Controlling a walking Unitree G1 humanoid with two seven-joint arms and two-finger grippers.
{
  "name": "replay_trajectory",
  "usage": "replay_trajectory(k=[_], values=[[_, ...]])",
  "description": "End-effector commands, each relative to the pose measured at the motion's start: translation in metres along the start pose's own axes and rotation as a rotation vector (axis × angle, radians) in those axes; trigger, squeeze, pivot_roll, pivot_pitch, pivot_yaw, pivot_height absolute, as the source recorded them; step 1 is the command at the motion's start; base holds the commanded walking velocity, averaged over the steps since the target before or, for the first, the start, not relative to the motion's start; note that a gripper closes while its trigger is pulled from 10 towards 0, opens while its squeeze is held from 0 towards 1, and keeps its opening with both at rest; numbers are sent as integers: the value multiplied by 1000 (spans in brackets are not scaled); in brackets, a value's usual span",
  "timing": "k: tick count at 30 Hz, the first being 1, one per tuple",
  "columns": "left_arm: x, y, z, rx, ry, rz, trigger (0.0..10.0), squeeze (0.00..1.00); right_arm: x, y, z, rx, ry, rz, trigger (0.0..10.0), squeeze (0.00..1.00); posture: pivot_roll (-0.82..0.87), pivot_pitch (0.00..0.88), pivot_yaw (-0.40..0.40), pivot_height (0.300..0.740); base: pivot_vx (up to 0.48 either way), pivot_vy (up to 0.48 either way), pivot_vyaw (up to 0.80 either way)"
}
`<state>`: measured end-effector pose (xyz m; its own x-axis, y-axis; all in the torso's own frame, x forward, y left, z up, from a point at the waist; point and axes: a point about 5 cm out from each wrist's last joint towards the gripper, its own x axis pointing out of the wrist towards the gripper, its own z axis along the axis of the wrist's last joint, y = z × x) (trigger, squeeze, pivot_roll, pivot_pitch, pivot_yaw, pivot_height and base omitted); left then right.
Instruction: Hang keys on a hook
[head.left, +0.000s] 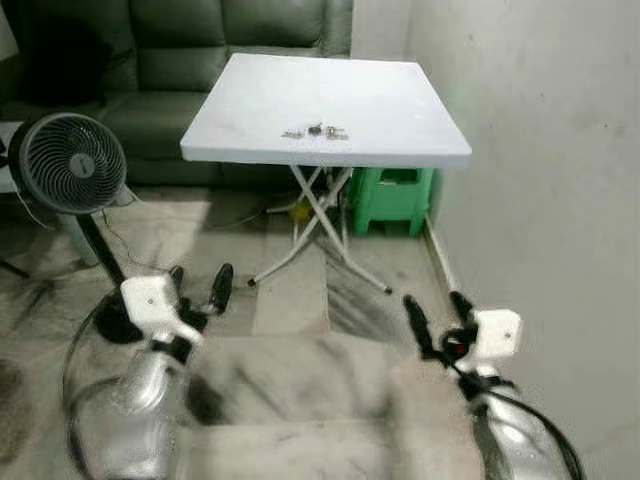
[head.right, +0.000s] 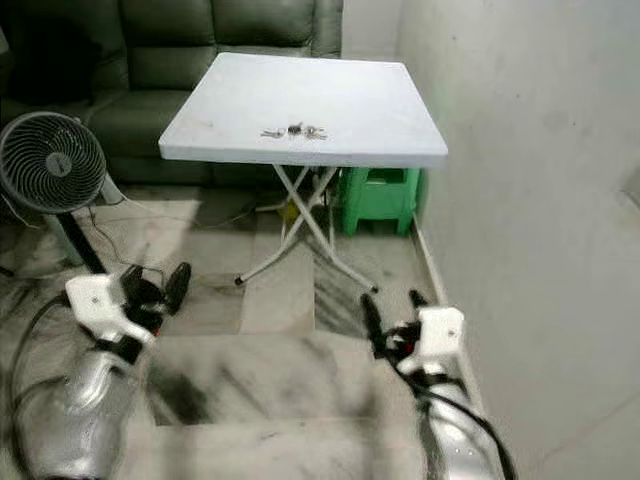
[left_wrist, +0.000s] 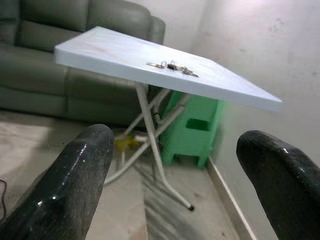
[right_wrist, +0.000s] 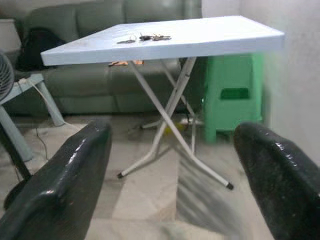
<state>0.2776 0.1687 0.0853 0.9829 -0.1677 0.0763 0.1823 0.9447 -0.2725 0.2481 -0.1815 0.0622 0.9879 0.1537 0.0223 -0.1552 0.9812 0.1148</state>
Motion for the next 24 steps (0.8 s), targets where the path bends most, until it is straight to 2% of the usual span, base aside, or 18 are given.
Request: replay_trajectory(k=[1, 11, 24], values=[[-1, 9, 7, 29, -12, 14, 10000, 0, 5, 6, 4, 12, -21, 14, 10000, 0, 1, 0, -1, 740, 0, 480, 0], [-1, 8, 8, 37, -14, 13, 10000, 0, 5, 7, 5, 13, -21, 13, 10000, 0, 2, 0, 0, 740, 0, 452, 0], [-1, 2, 5, 116, 35, -19, 10000, 0, 4, 3, 7, 0, -22, 10, 10000, 0, 1, 0, -3, 740, 0, 0, 0]])
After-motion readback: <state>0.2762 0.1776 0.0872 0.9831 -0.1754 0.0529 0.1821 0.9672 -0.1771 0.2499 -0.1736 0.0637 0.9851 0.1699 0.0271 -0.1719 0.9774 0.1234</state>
